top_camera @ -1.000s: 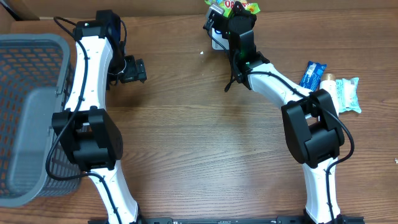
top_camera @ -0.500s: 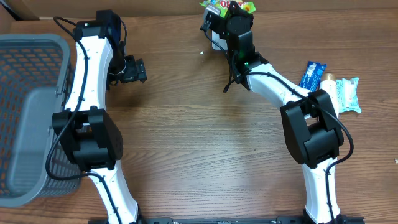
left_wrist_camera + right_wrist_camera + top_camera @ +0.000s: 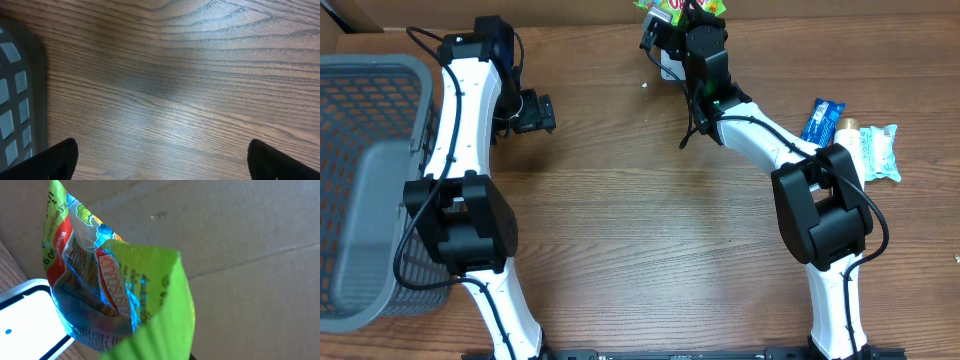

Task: Scan the item barcode
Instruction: 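Lift the green bag and hold it in front of the scanner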

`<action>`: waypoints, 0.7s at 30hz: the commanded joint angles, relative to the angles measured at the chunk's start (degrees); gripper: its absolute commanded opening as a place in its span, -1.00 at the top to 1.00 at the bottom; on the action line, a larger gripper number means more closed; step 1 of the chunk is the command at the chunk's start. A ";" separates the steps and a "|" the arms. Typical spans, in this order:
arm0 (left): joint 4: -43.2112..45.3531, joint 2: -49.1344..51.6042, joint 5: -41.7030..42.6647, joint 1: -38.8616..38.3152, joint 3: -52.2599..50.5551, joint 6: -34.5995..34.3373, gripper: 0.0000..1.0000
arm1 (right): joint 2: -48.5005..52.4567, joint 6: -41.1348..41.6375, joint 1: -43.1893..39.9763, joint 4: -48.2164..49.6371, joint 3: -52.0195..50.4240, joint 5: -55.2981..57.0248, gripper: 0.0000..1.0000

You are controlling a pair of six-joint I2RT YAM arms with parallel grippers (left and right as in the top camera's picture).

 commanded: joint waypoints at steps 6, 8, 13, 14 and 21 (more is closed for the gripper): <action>0.04 -1.36 0.24 -0.74 0.11 -0.59 -0.99 | 1.07 0.20 0.76 1.75 1.60 -1.03 0.92; 0.02 -1.36 0.24 -0.74 0.11 -0.59 -0.99 | 1.14 0.17 0.76 2.64 1.60 -1.05 0.92; 0.04 -1.36 0.24 -0.74 0.11 -0.59 -0.99 | 1.22 0.17 0.76 5.70 1.60 -1.09 0.92; 0.02 -1.36 0.24 -0.74 0.11 -0.59 -0.99 | 1.22 0.15 0.76 6.03 1.60 -1.09 0.92; 0.04 -1.36 0.24 -0.74 0.11 -0.59 -0.99 | 1.27 0.15 0.76 7.32 1.60 -0.39 0.92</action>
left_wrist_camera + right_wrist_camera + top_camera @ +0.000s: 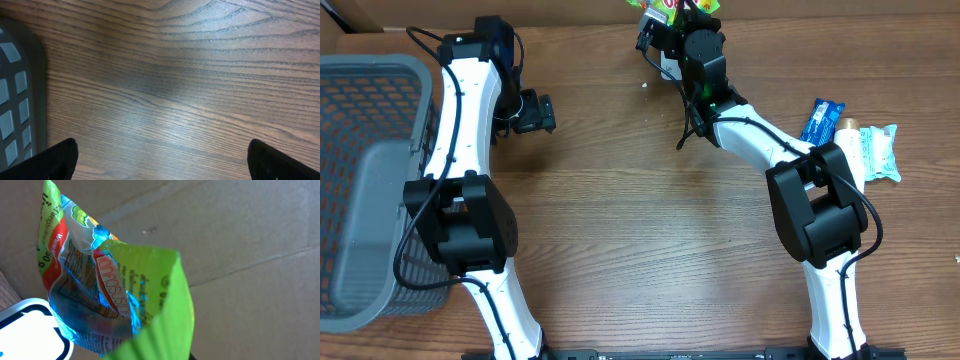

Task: Scan the item barcode
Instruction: 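Lift the green bag and hold it in front of the scanner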

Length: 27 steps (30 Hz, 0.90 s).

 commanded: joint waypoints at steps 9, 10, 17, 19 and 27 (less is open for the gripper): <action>0.02 -1.36 0.24 -0.74 0.11 -0.59 -0.99 | 0.44 0.22 0.33 6.32 1.60 0.57 0.92; 0.02 -1.36 0.24 -0.74 0.11 -0.59 -1.00 | 0.44 0.20 0.33 6.91 1.60 0.57 0.92; 0.02 -1.36 0.24 -0.74 0.11 -0.59 -1.00 | 0.44 0.20 0.37 8.98 1.60 1.18 0.92; 0.04 -1.36 0.24 -0.74 0.11 -0.59 -0.99 | 0.44 0.22 0.37 8.87 1.57 2.01 0.92; 0.04 -1.36 0.24 -0.74 0.11 -0.59 -0.99 | 0.61 2.27 0.20 0.44 1.57 2.27 0.92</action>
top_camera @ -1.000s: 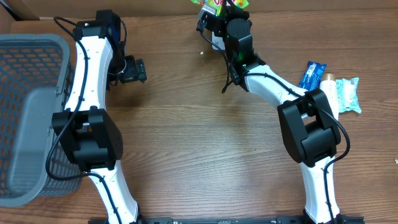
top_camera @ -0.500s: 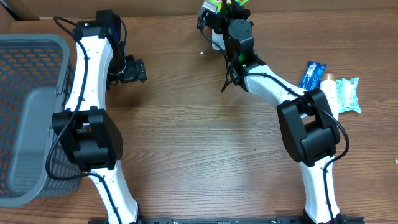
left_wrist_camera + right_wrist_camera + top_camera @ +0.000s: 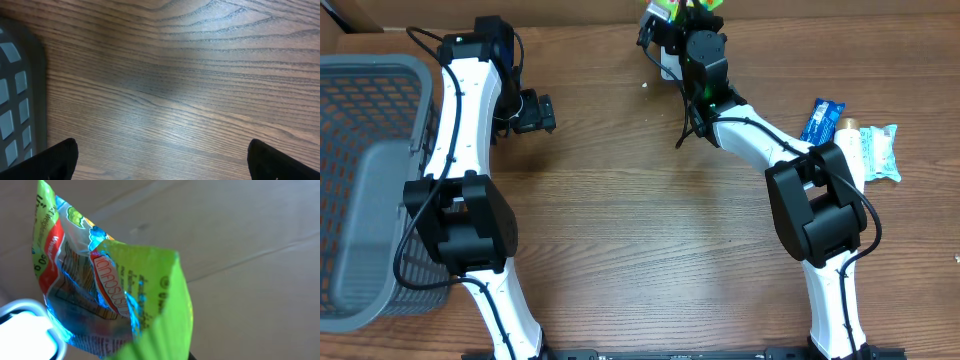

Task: Scan the item barcode
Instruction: 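Lift the green bag and hold it in front of the scanner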

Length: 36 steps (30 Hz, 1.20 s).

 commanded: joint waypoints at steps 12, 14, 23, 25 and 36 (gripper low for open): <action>0.04 -1.36 0.22 -0.74 0.11 -0.59 -1.00 | 1.42 2.01 -0.61 -0.17 1.57 0.74 0.92; 0.02 -1.36 0.22 -0.74 0.11 -0.59 -1.00 | 1.42 1.99 -0.61 0.61 1.57 0.76 0.92; 0.02 -1.36 0.22 -0.74 0.11 -0.59 -0.99 | 1.42 1.36 -0.61 6.95 1.57 0.76 0.92; 0.02 -1.36 0.22 -0.74 0.11 -0.59 -0.99 | 1.42 1.38 -0.61 6.82 1.57 0.81 0.92; 0.04 -1.36 0.22 -0.74 0.11 -0.59 -0.99 | -4.72 10.88 4.39 -2.05 1.55 1.73 0.93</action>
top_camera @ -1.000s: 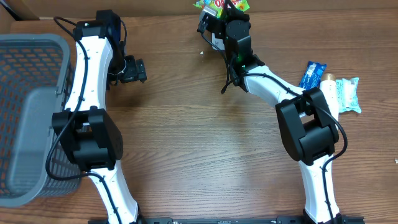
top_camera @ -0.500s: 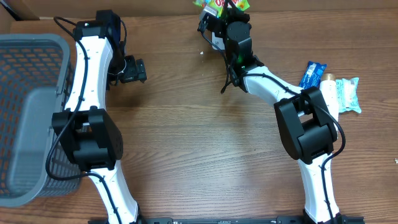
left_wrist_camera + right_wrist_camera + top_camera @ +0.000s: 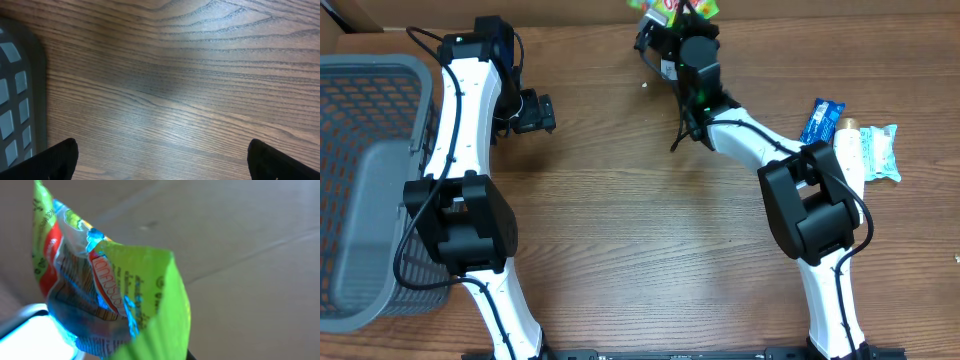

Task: Scan the item barcode
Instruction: 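Lift the green bag and hold it in front of the scanner, then carry the green bag right and drop it on the scanned pile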

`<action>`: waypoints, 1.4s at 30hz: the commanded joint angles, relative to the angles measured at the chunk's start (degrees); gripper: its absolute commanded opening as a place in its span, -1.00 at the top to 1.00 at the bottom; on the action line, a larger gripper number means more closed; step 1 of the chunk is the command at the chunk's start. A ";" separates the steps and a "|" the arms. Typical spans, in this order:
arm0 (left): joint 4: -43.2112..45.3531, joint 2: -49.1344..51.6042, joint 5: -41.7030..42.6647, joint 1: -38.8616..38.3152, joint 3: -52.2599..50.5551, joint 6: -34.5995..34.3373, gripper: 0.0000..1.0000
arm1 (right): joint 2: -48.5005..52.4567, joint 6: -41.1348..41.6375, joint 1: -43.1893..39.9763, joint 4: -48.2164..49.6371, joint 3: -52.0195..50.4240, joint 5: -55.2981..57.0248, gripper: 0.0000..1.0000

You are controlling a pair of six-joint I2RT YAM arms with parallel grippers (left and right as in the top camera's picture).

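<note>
A bright green snack bag (image 3: 150, 305) with red and blue print fills the right wrist view, and it pokes up at the table's far edge in the overhead view (image 3: 672, 8). My right gripper (image 3: 682, 24) is shut on the bag; its fingers are hidden behind the bag in the wrist view. The white scanner (image 3: 27, 337) glows just below and left of the bag, and a sliver of it shows beside the wrist (image 3: 665, 68). My left gripper (image 3: 536, 112) hangs open over bare wood at the far left, with nothing between its fingertips (image 3: 60, 159).
A grey mesh basket (image 3: 365, 180) stands at the left edge, its rim near the left gripper (image 3: 15, 95). A blue packet (image 3: 822, 120), a small bottle (image 3: 847, 140) and a pale green packet (image 3: 880, 150) lie at the right. Cardboard (image 3: 240, 240) rises behind the bag.
The right gripper and the bag have shifted slightly left at the far edge, and the bag sits a little more tilted, with more of the white scanner showing beneath it. The left arm is unchanged.
The right gripper was shut on the green bag over the white scanner at the table's far edge at every moment. The scanner shrank in the wrist view over the first three moments, then grew a little by now. The left gripper stayed open and still.
</note>
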 commanded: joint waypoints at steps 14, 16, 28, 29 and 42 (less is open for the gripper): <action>0.04 -1.36 0.24 -0.74 0.11 -0.59 -0.99 | -30.82 56.74 8.70 -56.11 1.55 -14.93 0.92; 0.02 -1.36 0.24 -0.74 0.11 -0.59 -0.99 | -33.22 61.92 8.09 -62.51 1.55 -19.02 0.92; 0.02 -1.36 0.24 -0.74 0.11 -0.59 -0.99 | -40.33 78.82 -6.40 -90.73 1.46 -24.85 0.92; 0.02 -1.36 0.24 -0.74 0.11 -0.59 -0.99 | -40.15 80.72 -8.63 -91.69 1.46 -24.90 0.92; 0.04 -1.36 0.24 -0.74 0.11 -0.59 -0.99 | -36.00 95.43 -42.21 -90.95 -11.23 -37.29 0.92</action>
